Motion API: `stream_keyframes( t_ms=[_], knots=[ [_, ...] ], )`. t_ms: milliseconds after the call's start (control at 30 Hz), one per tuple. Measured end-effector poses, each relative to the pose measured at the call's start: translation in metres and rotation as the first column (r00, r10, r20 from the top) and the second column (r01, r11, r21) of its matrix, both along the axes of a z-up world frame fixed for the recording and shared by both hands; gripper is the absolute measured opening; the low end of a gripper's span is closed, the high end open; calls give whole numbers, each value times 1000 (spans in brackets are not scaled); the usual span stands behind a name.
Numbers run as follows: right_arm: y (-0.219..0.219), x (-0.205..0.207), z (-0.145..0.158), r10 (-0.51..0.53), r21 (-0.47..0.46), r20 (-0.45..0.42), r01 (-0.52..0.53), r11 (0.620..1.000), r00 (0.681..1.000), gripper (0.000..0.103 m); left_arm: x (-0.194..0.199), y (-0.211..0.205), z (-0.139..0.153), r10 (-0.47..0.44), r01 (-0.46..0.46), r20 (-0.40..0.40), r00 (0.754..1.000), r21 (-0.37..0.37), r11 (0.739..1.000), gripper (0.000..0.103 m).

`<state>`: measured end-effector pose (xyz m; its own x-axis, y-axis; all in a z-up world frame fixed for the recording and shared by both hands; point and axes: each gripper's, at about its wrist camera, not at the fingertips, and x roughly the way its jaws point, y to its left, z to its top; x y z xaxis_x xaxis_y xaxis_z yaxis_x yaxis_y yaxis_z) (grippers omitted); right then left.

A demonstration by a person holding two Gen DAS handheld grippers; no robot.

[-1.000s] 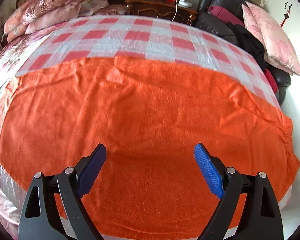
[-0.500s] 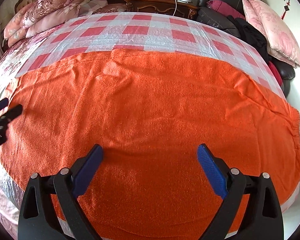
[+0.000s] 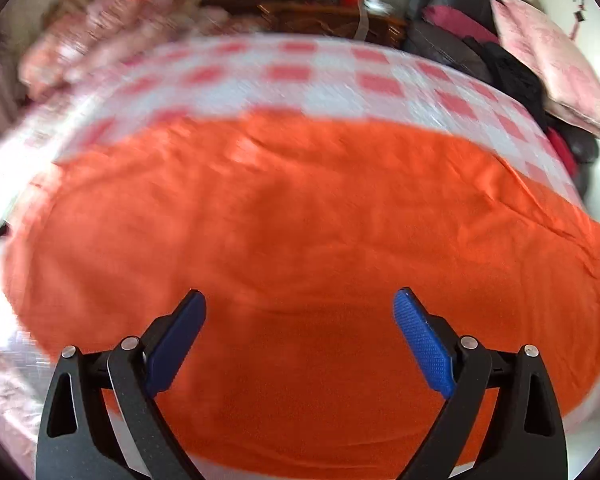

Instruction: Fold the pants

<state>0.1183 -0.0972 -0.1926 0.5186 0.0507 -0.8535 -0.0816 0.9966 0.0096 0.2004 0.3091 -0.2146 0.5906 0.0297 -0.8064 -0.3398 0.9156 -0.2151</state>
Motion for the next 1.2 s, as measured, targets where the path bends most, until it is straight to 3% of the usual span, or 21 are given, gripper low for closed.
stream_keyframes(
  t_ms=[67, 133, 233, 267, 300, 367, 467, 533, 567, 600, 667, 833, 900, 933, 1000, 1067, 1200],
  knots=[
    [14, -3, 8, 56, 37, 22, -56, 998, 998, 84, -24, 33, -12, 89, -86, 14, 996, -157, 984, 86],
    [34, -4, 9, 118, 47, 13, -119, 992, 993, 73, -46, 60, -26, 166, -146, 32, 986, -329, 933, 80],
    [64, -7, 0, 200, 36, -22, -199, 979, 980, 45, -67, 85, -53, 221, -156, 45, 974, -572, 805, 76],
    [72, -8, -4, 223, 33, -32, -222, 975, 974, 35, -70, 86, -63, 213, -127, 56, 975, -650, 750, 76],
    [82, -10, -9, 245, 22, -47, -244, 969, 968, 32, -69, 85, -71, 199, -93, 69, 977, -706, 702, 76],
    [91, -15, -10, 254, -31, -36, -255, 966, 967, 30, -63, 76, -86, 180, -50, 78, 980, -790, 611, 76],
    [94, -17, -10, 260, -49, -38, -261, 964, 965, 30, -52, 65, -102, 146, -2, 86, 986, -856, 517, 67],
    [93, -17, -10, 257, -51, -47, -259, 964, 965, 30, -44, 59, -110, 131, 12, 84, 988, -882, 471, 53],
    [95, -17, -9, 253, -61, -52, -256, 965, 966, 30, -41, 57, -111, 131, 40, 109, 985, -897, 440, 39],
    [96, -18, -9, 251, -67, -56, -254, 965, 967, 30, -39, 57, -110, 130, 64, 130, 983, -904, 423, 35],
    [97, -17, -8, 246, -72, -66, -250, 966, 967, 30, -36, 57, -105, 123, 87, 154, 980, -899, 429, 22],
    [107, -13, 1, 258, -50, -62, -261, 964, 964, 31, -36, 63, -99, 159, 81, 164, 974, -899, 429, 22],
    [113, -11, 5, 270, -44, -52, -272, 961, 961, 31, -41, 67, -104, 198, 65, 154, 968, -916, 395, 28],
    [115, -10, 4, 271, -40, -54, -273, 961, 961, 31, -42, 70, -108, 218, 42, 134, 967, -923, 382, 43],
    [118, -8, -1, 269, -47, -74, -273, 961, 960, 31, -47, 73, -116, 239, 28, 119, 964, -935, 354, 47],
    [116, -7, -7, 262, -42, -91, -266, 963, 961, 31, -57, 75, -126, 262, -15, 76, 962, -944, 330, 60],
    [115, -7, -7, 258, -41, -96, -263, 964, 961, 31, -72, 75, -147, 290, -34, 41, 956, -968, 248, 59]
  ],
)
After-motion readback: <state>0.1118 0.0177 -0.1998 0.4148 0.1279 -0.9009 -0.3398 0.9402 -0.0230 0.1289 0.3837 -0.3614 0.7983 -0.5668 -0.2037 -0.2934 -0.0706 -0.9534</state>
